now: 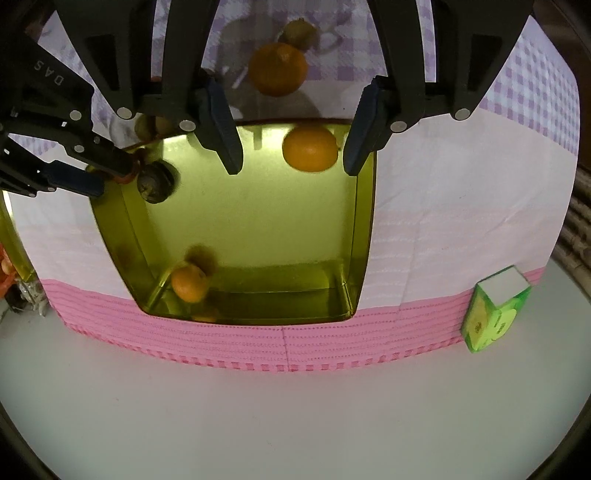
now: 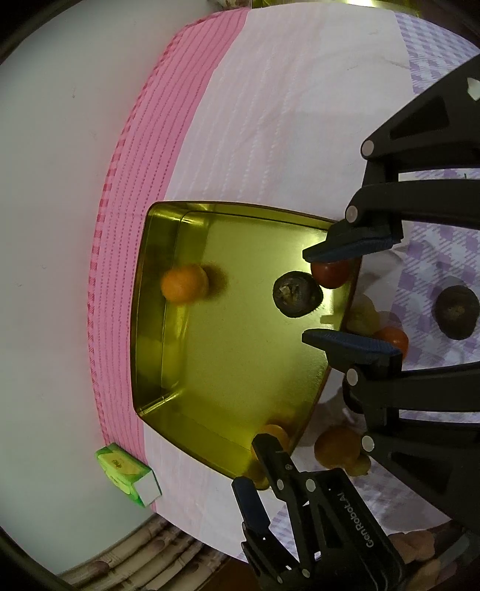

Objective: Organize fruits
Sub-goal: 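Withdraw both tools from the tin toward the remaining fruits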

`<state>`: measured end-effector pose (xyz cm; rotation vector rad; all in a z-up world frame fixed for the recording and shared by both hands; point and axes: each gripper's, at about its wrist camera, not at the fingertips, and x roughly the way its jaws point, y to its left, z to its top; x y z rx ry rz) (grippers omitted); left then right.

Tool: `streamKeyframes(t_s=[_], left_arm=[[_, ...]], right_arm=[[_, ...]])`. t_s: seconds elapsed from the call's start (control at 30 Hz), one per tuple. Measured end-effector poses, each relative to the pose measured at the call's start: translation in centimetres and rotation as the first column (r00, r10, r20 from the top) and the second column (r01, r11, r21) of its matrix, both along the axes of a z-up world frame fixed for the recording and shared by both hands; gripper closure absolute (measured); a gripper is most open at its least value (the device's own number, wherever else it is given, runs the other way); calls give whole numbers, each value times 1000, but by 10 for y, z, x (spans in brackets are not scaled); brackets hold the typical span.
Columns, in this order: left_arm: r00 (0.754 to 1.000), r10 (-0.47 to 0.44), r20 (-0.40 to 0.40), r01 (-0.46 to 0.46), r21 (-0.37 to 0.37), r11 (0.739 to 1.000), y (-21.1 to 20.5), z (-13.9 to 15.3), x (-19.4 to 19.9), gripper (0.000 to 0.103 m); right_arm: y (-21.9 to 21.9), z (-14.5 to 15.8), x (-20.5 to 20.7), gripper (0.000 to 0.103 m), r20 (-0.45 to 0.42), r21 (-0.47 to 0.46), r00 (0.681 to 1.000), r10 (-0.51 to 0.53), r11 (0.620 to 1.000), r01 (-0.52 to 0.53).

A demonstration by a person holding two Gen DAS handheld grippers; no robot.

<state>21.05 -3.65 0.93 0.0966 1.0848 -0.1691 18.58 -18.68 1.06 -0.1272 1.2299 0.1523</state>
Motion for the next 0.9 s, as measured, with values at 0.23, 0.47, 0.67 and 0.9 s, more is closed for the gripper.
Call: streamKeyframes(t_s=[0.23, 0.47, 0.67, 0.9], left_arm=[[1000, 1, 25, -1, 0, 1000, 3, 12, -19, 45], [999, 11, 31, -11, 0, 1000, 11, 20, -48, 45], [999, 31, 28, -32, 8, 999, 23, 18, -74, 45], [997, 74, -12, -73, 15, 997, 47, 1, -106, 45]], right_arm=[[-5, 11, -17, 68, 15, 1, 1000, -2, 1000, 2], [-10, 18, -44, 68, 24, -3, 1000, -4, 1000, 4], [-17, 15, -76, 68, 13, -10, 1000, -3, 1000, 3], [-25, -2, -112, 68, -31, -21, 999, -10, 1000, 9]])
